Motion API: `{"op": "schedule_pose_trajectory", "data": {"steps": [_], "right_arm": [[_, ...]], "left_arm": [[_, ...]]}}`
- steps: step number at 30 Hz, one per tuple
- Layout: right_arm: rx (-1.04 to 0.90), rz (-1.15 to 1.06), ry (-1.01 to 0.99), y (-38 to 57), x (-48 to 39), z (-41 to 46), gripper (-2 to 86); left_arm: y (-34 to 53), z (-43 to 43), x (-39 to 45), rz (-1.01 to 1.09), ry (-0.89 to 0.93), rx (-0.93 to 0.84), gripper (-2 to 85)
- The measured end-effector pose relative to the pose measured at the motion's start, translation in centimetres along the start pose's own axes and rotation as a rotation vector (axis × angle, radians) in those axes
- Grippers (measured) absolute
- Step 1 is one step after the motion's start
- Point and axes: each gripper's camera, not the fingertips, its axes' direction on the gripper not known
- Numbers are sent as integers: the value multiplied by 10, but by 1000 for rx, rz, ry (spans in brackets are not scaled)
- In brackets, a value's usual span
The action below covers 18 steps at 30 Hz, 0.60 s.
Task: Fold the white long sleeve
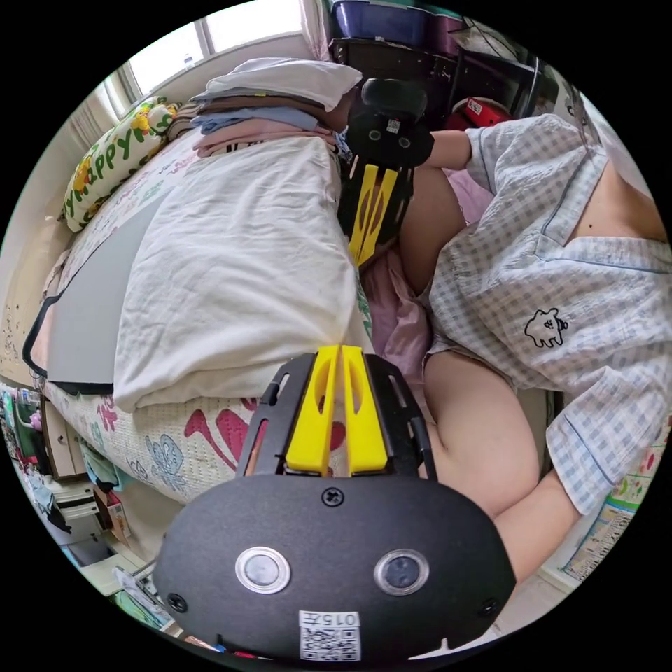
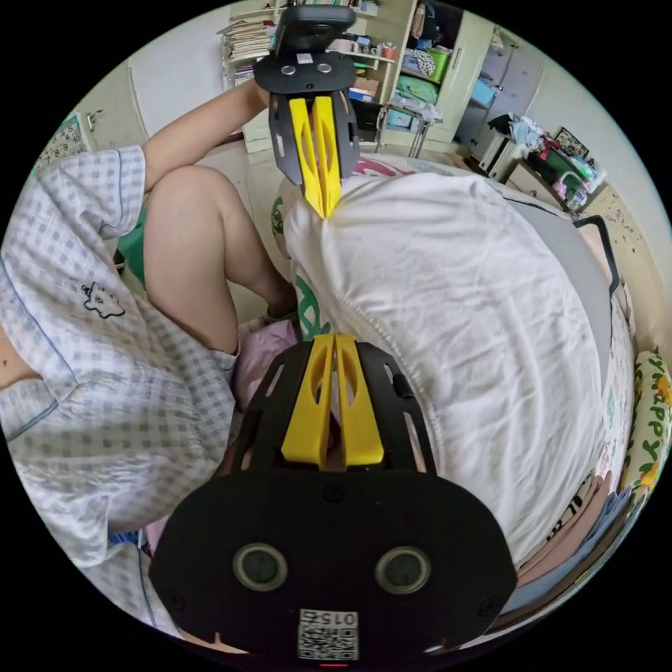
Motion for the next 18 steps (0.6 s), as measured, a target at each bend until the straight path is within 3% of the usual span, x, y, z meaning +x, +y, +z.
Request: {"op": "schedule_pose_trajectory", "data": {"steps": [2, 6, 9, 11, 14, 18], "right_arm": [[79, -22, -113, 27, 9, -22, -8], [319, 56, -104, 86, 33, -79, 1], [455, 231, 68, 158, 51, -104, 20], [498, 487, 239, 221, 69, -103, 34], [566, 718, 215, 291, 88, -91, 47], [631, 840, 177, 340, 98, -72, 75]], "left_arm": [[3, -7, -7, -21, 54, -32, -1], [-16, -41, -13, -16, 22, 15, -1], [-50, -81, -22, -9, -106, 216, 2], [-89, -102, -55, -84, -138, 357, 12], [-149, -105, -117, -242, -115, 457, 30], [-238, -76, -186, -358, -112, 419, 59]]}}
